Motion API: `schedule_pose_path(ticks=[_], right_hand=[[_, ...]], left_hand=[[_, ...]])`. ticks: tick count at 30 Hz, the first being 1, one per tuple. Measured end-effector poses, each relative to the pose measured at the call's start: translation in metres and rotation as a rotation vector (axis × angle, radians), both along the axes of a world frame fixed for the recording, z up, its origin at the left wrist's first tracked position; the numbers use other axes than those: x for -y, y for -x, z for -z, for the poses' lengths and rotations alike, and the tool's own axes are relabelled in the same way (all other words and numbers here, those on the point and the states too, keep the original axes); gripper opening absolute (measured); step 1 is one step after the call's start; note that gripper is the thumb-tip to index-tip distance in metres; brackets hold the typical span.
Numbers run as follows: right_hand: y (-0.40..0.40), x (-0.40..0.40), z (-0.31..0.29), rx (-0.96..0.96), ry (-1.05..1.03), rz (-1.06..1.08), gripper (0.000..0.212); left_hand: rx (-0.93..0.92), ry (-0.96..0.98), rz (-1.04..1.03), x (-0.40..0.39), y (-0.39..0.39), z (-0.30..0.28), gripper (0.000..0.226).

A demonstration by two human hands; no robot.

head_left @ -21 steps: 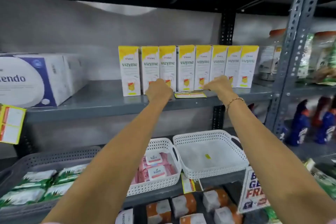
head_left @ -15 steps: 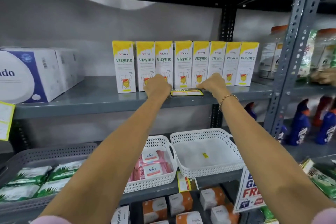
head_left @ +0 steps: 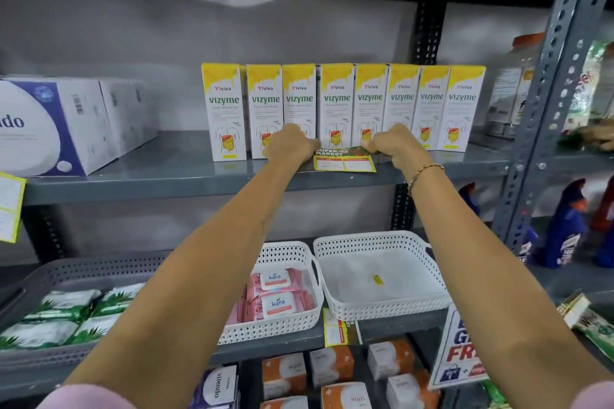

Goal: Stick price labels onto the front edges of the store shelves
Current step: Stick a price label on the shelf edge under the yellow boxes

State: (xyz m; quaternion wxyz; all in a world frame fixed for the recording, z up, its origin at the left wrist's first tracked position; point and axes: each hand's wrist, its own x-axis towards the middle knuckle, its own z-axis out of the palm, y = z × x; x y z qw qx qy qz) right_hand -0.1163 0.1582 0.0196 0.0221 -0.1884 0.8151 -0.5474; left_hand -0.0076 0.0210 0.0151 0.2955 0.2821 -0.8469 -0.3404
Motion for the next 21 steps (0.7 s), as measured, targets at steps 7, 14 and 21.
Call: schedule_pose_path(ticks=[7,14,21], right_hand=[[-0.012,-0.014,-0.005,0.025,0.04,-0.028,0.032],[-0.019,-0.023,0.002,-0.027,0.081,-0.065,0.042],[-0.042,-0.032,0.022,-0.337,-0.062,0.005,0.034]], left_hand=[[0.017,0.037,0.006,-0.003,-0.014,-0.005,0.031],[-0.1,0.1,0.053,-0.008,-0.038,-0.003,0.012],[-0.149,0.171,0.079,-0.017,-0.067,0.013,0.025]])
